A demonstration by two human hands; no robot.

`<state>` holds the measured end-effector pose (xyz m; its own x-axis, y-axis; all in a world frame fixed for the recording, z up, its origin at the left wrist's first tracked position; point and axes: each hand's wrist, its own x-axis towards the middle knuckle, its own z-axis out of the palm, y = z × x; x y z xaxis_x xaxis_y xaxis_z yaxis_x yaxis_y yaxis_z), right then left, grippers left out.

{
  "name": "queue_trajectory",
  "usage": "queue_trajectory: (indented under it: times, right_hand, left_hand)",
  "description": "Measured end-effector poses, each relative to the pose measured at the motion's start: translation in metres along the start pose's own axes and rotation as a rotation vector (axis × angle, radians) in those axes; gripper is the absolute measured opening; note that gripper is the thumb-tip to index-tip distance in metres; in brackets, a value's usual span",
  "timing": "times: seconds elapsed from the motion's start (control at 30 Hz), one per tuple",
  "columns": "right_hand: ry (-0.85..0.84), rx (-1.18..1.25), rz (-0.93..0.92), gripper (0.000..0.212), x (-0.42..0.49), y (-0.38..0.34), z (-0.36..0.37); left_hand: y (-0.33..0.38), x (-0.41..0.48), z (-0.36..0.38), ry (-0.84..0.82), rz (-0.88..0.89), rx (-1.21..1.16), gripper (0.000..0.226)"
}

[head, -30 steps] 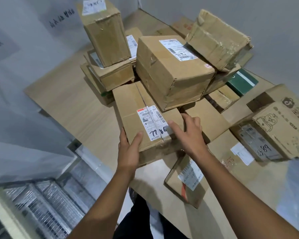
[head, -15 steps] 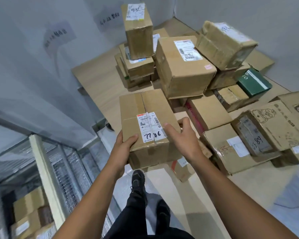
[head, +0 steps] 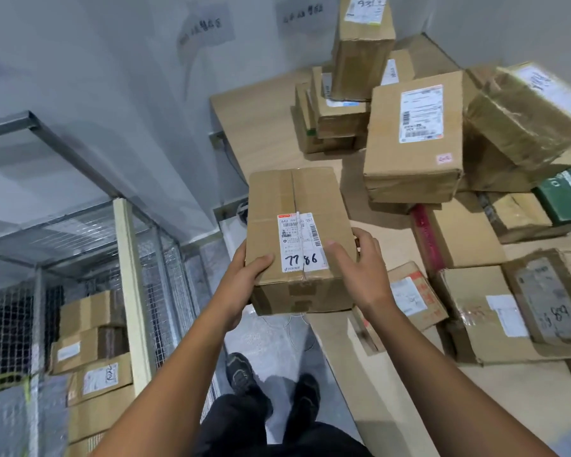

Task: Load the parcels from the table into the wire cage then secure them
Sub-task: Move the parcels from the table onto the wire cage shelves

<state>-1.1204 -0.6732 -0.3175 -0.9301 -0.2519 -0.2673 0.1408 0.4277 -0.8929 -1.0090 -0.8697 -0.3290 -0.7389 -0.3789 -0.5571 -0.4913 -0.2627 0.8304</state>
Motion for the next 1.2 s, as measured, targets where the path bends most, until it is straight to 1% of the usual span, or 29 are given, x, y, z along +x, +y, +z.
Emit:
queue_trajectory:
  times: [0.1,0.17,0.23,0.3,0.37,0.47,0.57,0.7,0.77,0.83,0.93,1.0,1.03,1.1,1.2]
  right_hand:
    - [-0.023,0.009,-0.012,0.052,0.008,-0.012,0.022]
    - [-0.034,0.0,-0.031,0.05,0.015,-0.019,0.04]
    - [-0.038,-0.05,-0.057,0.059,0.024,-0.026,0.059]
    - [-0.057,-0.117,-0.066,0.074,0.033,-0.035,0.079]
    - [-0.086,-0.154,-0.06,0.079,0.038,-0.044,0.096]
    - [-0.086,-0.164,-0.069,0.07,0.043,-0.055,0.115]
    - [-0.038,-0.149,-0.069,0.071,0.047,-0.063,0.125]
    - [-0.032,-0.102,-0.054,0.067,0.052,-0.068,0.129]
    - [-0.04,-0.068,-0.048,0.066,0.053,-0.068,0.131]
    - [-0.064,-0.035,-0.048,0.062,0.055,-0.069,0.136]
    - [-0.167,-0.001,-0.082,0.052,0.06,-0.075,0.149]
    - [-0.266,0.011,-0.118,0.051,0.064,-0.084,0.163]
    - [-0.313,0.011,-0.144,0.053,0.067,-0.09,0.172]
    - [-0.403,-0.012,-0.21,0.057,0.073,-0.101,0.196]
    - [-0.566,-0.076,-0.288,0.064,0.076,-0.117,0.242]
  left_hand:
    - [-0.002,0.005,-0.023,0.003,0.013,-0.051,0.045]
    - [-0.004,0.01,-0.04,0.003,0.023,-0.083,0.047]
    - [-0.004,0.017,-0.058,0.008,0.038,-0.11,0.049]
    - [-0.004,0.026,-0.076,0.022,0.046,-0.134,0.052]
    - [-0.002,0.035,-0.095,0.039,0.048,-0.15,0.054]
    - [0.0,0.049,-0.116,0.026,0.052,-0.158,0.055]
    - [0.003,0.062,-0.126,-0.006,0.051,-0.157,0.053]
    - [0.008,0.071,-0.132,-0.027,0.042,-0.173,0.048]
    - [0.007,0.072,-0.135,-0.033,0.053,-0.172,0.053]
    - [0.005,0.071,-0.138,-0.024,0.082,-0.177,0.062]
    - [0.004,0.061,-0.147,0.057,0.104,-0.228,0.072]
    - [0.005,0.048,-0.157,0.145,0.098,-0.276,0.077]
    - [0.005,0.042,-0.164,0.197,0.109,-0.296,0.075]
    - [0.001,0.028,-0.176,0.308,0.161,-0.335,0.065]
    - [-0.012,0.009,-0.197,0.475,0.204,-0.433,0.066]
